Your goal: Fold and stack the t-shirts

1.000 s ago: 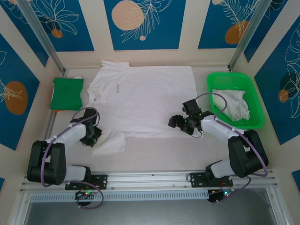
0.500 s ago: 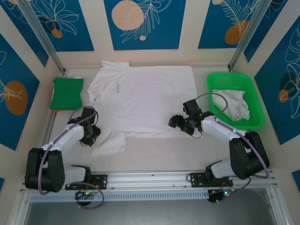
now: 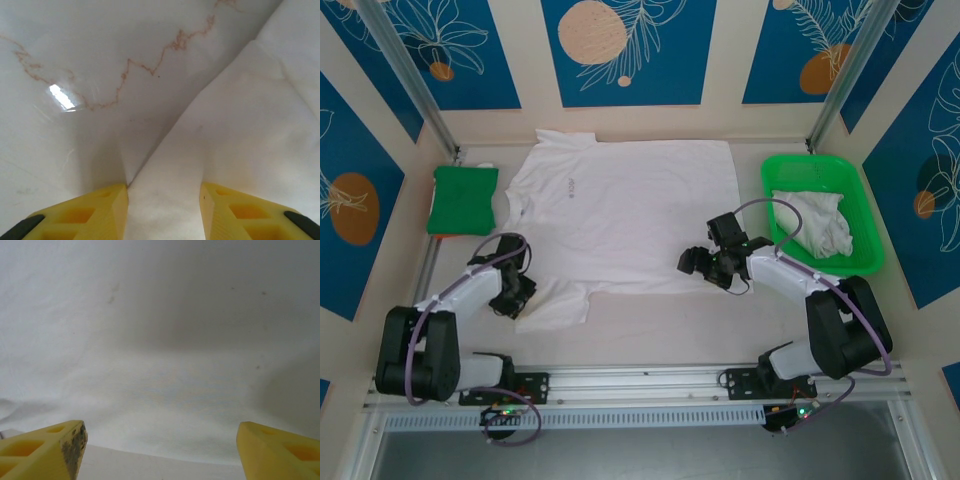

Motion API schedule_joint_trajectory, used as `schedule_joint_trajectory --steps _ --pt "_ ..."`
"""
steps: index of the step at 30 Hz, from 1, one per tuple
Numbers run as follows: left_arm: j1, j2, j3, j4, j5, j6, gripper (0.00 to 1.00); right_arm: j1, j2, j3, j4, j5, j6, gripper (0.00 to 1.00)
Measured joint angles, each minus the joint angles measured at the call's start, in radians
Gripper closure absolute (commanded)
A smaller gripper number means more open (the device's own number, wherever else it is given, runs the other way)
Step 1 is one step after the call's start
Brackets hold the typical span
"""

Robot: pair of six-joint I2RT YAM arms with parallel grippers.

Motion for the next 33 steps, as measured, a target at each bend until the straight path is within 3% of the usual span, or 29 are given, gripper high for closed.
schedule_joint_trajectory --steps 3,12,17,21,26,33 --pt "0.0 0.017 0.005 0.017 -0.002 0.011 0.65 0.001 0.0 0.0 0.0 0.0 0.0 0.21" --pt "0.002 0.031 0.014 0.085 0.001 0.026 1.0 -0.003 -0.041 0.0 -0.035 0.034 0.005 0.21" --pt "0.002 0.015 0.003 0.099 0.005 0.026 1.0 -0.047 -0.166 -0.011 -0.077 0.1 0.05 0.21" --pt "0.002 -0.018 -0.018 0.106 0.01 0.026 1.0 -0.144 -0.281 -0.06 -0.109 0.13 0.089 0.22" --pt "0.002 -0.068 -0.018 0.064 0.016 0.039 1.0 -0.25 -0.32 -0.103 -0.185 0.148 0.146 0.26" --pt "0.002 -0.133 0.017 0.026 -0.006 0.058 1.0 -0.321 -0.307 -0.135 -0.231 0.168 0.223 0.57"
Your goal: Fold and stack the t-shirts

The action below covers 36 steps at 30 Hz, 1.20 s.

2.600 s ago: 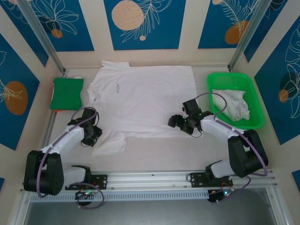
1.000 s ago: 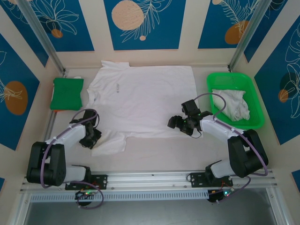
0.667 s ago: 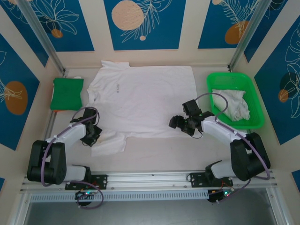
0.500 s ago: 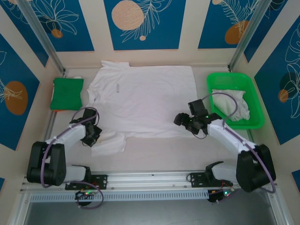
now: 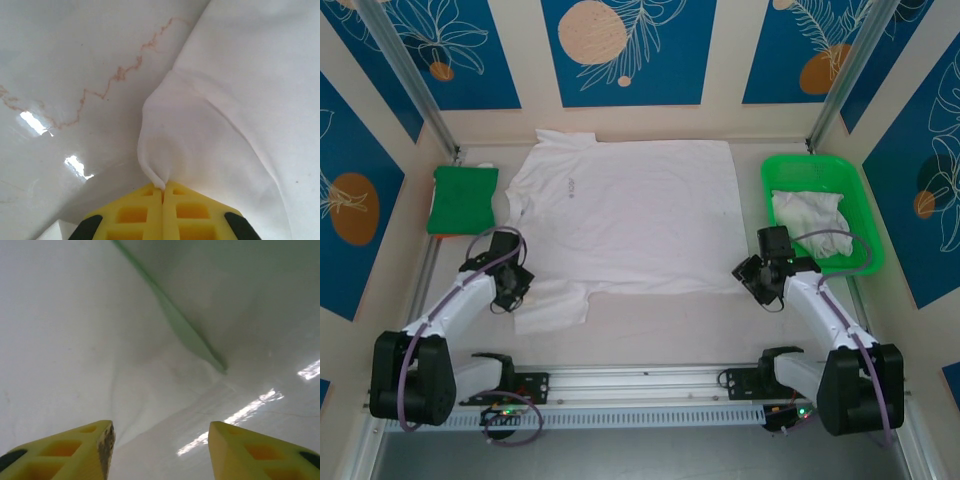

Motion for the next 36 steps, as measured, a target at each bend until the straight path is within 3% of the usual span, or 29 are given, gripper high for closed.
schedule_joint_trajectory --steps 3,7,15,18,29,34,36 --pt "0.0 0.0 0.003 -0.003 -0.002 0.007 1.0 -0.028 0.038 -0.021 0.007 -0.006 0.018 0.63" --pt "0.0 0.0 0.003 -0.007 -0.004 0.01 1.0 -0.038 0.078 -0.032 0.029 -0.014 0.026 0.63" --pt "0.0 0.002 0.003 -0.006 -0.004 0.01 1.0 -0.04 0.127 -0.031 0.101 -0.043 0.042 0.46" --pt "0.0 0.002 0.003 -0.005 -0.004 0.01 1.0 -0.04 0.142 -0.03 0.117 -0.049 0.044 0.45" --pt "0.0 0.005 -0.003 0.005 -0.004 0.01 1.0 -0.042 0.181 -0.032 0.127 -0.039 0.041 0.69" --pt "0.0 0.005 -0.004 0.01 -0.004 0.01 1.0 -0.042 0.182 -0.038 0.127 -0.032 0.043 0.72" --pt "0.0 0.005 -0.004 0.011 -0.004 0.01 1.0 -0.042 0.182 -0.04 0.134 -0.024 0.037 0.83"
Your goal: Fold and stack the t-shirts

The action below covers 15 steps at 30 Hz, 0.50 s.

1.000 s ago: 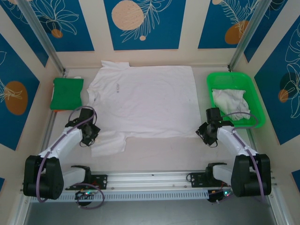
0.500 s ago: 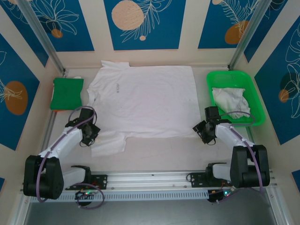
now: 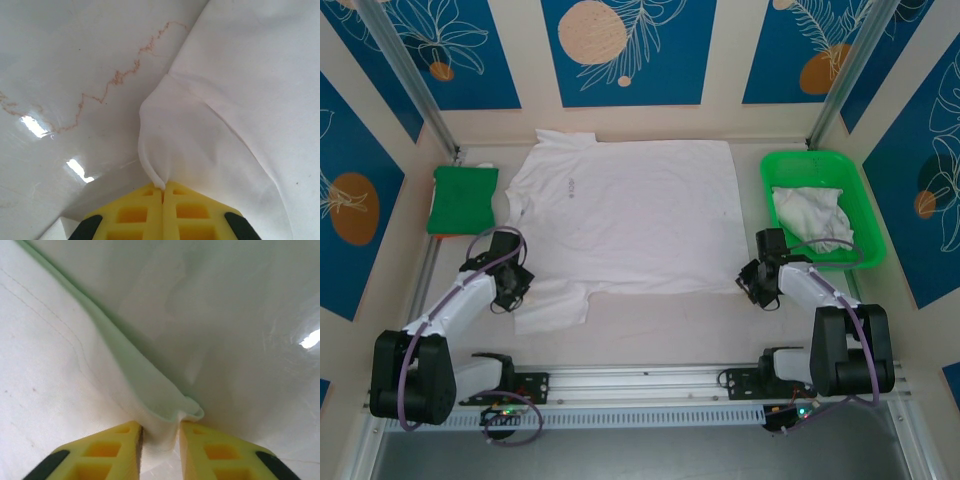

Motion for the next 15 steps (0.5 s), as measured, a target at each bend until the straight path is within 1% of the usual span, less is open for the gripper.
schedule_joint_trajectory --steps 3,7,10,15 --pt "0.0 0.0 0.0 0.003 0.0 0.0 1.0 0.0 0.0 -0.009 0.014 0.007 -0.012 0.99" --pt "0.0 -0.005 0.0 0.002 0.0 0.0 1.0 0.006 -0.011 -0.009 0.018 0.013 -0.019 1.0" --pt "0.0 -0.029 0.0 -0.009 -0.006 0.005 1.0 0.023 -0.067 -0.013 -0.013 0.025 -0.019 1.0" --pt "0.0 -0.124 -0.013 -0.071 -0.026 0.024 1.0 0.074 -0.249 -0.027 -0.099 0.058 -0.013 1.0"
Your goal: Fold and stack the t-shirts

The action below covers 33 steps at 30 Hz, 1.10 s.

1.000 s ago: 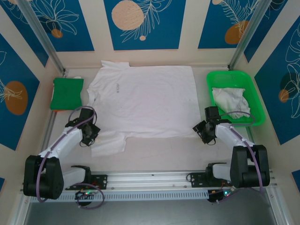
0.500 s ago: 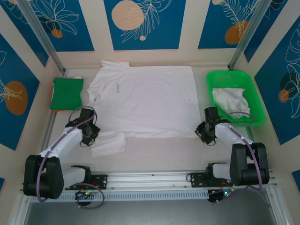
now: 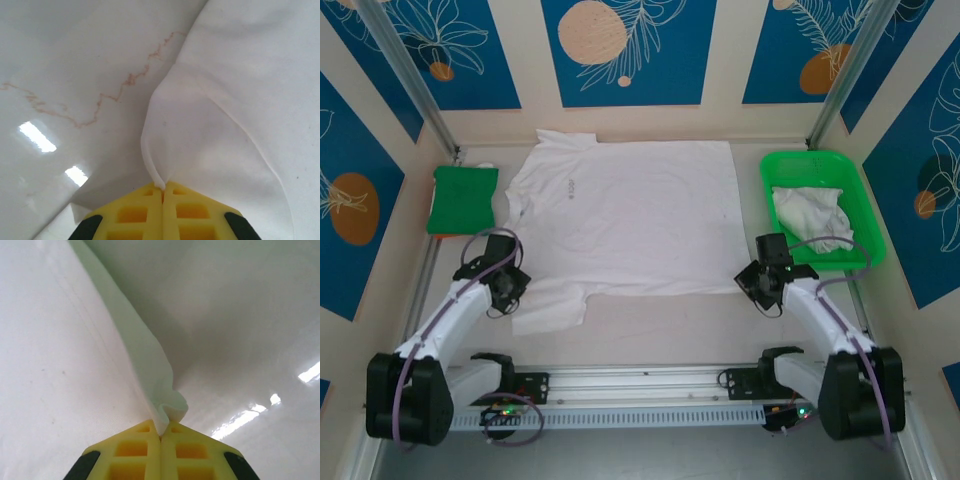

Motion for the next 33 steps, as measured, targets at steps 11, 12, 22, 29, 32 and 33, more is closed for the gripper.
schedule_joint_trajectory --steps 11,12,22,29,32,33 --pt "0.0 -0.221 -0.014 -0.213 -0.034 0.027 1.0 0.035 -0.456 -0.087 -0.245 0.053 0.076 1.0" --pt "0.0 -0.225 -0.003 -0.228 -0.037 0.032 1.0 0.035 -0.466 -0.084 -0.251 0.06 0.076 1.0" --pt "0.001 -0.085 0.163 -0.203 -0.079 0.107 1.0 0.034 -0.281 0.043 -0.153 0.088 -0.004 1.0" --pt "0.023 0.084 0.273 -0.134 -0.091 0.196 1.0 0.025 -0.124 0.127 -0.034 0.089 -0.064 1.0" --pt "0.036 0.144 0.311 -0.105 -0.09 0.231 1.0 0.016 -0.052 0.172 0.011 0.089 -0.088 1.0" --pt "0.041 0.165 0.326 -0.098 -0.089 0.245 1.0 0.013 -0.026 0.189 0.024 0.089 -0.095 1.0"
